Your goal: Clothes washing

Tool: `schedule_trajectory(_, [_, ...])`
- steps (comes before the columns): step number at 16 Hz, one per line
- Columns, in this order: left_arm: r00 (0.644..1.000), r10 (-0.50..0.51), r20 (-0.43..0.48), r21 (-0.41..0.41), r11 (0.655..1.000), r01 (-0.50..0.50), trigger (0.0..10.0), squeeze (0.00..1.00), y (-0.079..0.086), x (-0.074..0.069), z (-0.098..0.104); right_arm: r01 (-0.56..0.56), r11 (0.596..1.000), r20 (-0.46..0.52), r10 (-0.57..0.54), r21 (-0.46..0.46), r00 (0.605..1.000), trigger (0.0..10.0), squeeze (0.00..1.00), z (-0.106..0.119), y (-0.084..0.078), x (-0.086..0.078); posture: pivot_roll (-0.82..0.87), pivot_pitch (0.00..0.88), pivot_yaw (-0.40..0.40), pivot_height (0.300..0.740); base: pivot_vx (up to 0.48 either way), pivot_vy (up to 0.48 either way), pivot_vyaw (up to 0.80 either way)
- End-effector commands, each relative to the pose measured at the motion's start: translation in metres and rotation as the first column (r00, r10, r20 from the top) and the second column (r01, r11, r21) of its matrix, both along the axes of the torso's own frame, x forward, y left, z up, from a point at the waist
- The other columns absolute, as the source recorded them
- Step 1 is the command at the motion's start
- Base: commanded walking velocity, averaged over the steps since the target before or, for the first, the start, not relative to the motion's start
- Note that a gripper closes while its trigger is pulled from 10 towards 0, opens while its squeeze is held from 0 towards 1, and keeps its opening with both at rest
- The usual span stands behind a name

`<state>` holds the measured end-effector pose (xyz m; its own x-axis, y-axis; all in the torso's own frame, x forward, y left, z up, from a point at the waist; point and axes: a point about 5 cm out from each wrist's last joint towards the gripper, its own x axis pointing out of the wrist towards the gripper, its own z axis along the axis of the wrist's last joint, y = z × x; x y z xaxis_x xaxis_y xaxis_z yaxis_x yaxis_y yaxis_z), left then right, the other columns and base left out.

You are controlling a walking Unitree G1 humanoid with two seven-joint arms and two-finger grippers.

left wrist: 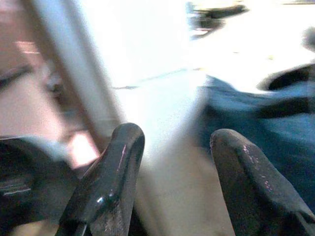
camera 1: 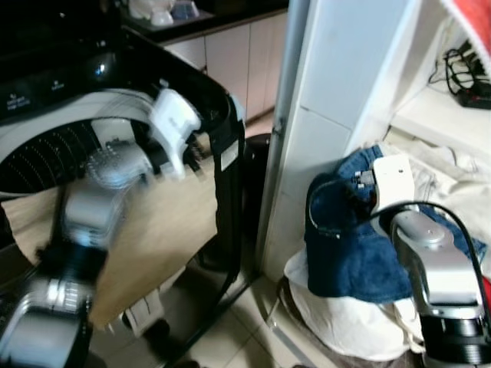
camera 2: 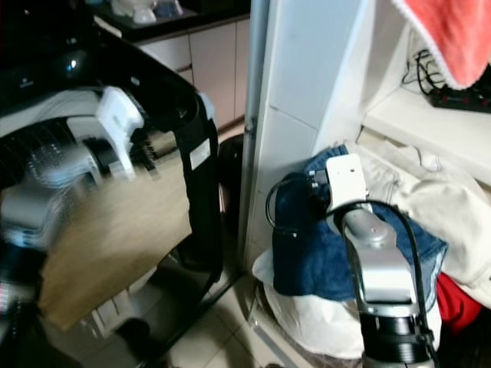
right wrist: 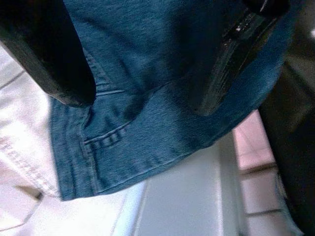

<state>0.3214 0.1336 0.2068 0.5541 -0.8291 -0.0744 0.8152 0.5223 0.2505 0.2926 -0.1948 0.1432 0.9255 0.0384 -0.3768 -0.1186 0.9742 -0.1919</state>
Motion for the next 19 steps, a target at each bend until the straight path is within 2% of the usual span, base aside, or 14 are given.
schedule_trajectory(1, [0.996,-0.08,-0.04,0.007,0.997,0.081,10.0,0.0,-0.008,-0.012,-0.003,-0.039,0.998,-0.014,0.04,0.047,0.999,10.0,1.0,0.0,0.001,0.003,-0.07,0.0,0.022,0.74,0.0,0.0,0.0])
schedule_trajectory(4, [0.991,-0.102,-0.084,0.007,0.995,0.103,10.0,0.0,-0.014,-0.025,-0.01,-0.056,0.997,-0.03,0.058,0.054,0.998,10.0,1.0,-0.003,0.005,0.008,-0.07,0.0,0.022,0.74,0.0,0.0,0.0])
schedule_trajectory(5, [0.986,-0.13,-0.103,0.033,0.99,0.134,10.0,0.0,-0.02,-0.037,-0.016,-0.069,0.995,-0.06,0.074,0.077,0.995,10.0,1.0,-0.01,0.012,0.012,-0.06,0.0,0.018,0.74,0.0,0.0,0.0])
schedule_trajectory(6, [0.983,-0.142,-0.113,0.03,0.989,0.147,10.0,0.0,-0.024,-0.042,-0.017,-0.082,0.994,-0.086,0.088,0.072,0.992,10.0,0.0,-0.016,0.017,0.014,-0.06,0.0,0.015,0.74,0.0,0.0,0.0])
schedule_trajectory(11, [0.98,-0.137,-0.143,0.019,0.99,0.141,10.0,0.0,-0.032,-0.052,-0.024,-0.143,0.987,-0.176,0.155,0.077,0.972,10.0,0.0,-0.04,0.035,0.027,-0.06,0.0,0.021,0.74,0.0,0.0,0.0])
schedule_trajectory(12, [0.984,-0.114,-0.14,0.015,0.993,0.117,10.0,0.0,-0.033,-0.052,-0.024,-0.167,0.983,-0.175,0.178,0.077,0.968,7.3,0.0,-0.042,0.039,0.03,-0.05,0.0,0.015,0.74,0.0,0.0,0.0])
schedule_trajectory(13, [0.986,-0.09,-0.143,0.016,0.995,0.094,10.0,0.0,-0.033,-0.051,-0.024,-0.182,0.981,-0.175,0.191,0.07,0.966,2.2,0.0,-0.043,0.042,0.034,-0.04,0.0,0.007,0.74,0.0,0.0,0.0])
schedule_trajectory(14, [0.986,-0.086,-0.144,0.018,0.996,0.089,10.0,0.0,-0.033,-0.051,-0.025,-0.184,0.981,-0.176,0.193,0.067,0.965,2.2,0.0,-0.043,0.043,0.035,-0.04,0.0,0.007,0.74,0.0,0.0,0.0])
schedule_trajectory(15, [0.986,-0.08,-0.145,0.024,0.996,0.084,10.0,0.0,-0.032,-0.052,-0.025,-0.19,0.98,-0.176,0.198,0.06,0.964,0.0,0.0,-0.044,0.044,0.037,-0.04,0.0,0.002,0.74,0.0,0.0,0.0])
schedule_trajectory(19, [0.984,-0.083,-0.158,0.026,0.996,0.089,10.0,0.0,-0.032,-0.056,-0.026,-0.2,0.978,-0.176,0.206,0.054,0.963,0.0,0.0,-0.046,0.042,0.04,-0.03,0.0,-0.006,0.74,0.0,0.0,0.0])
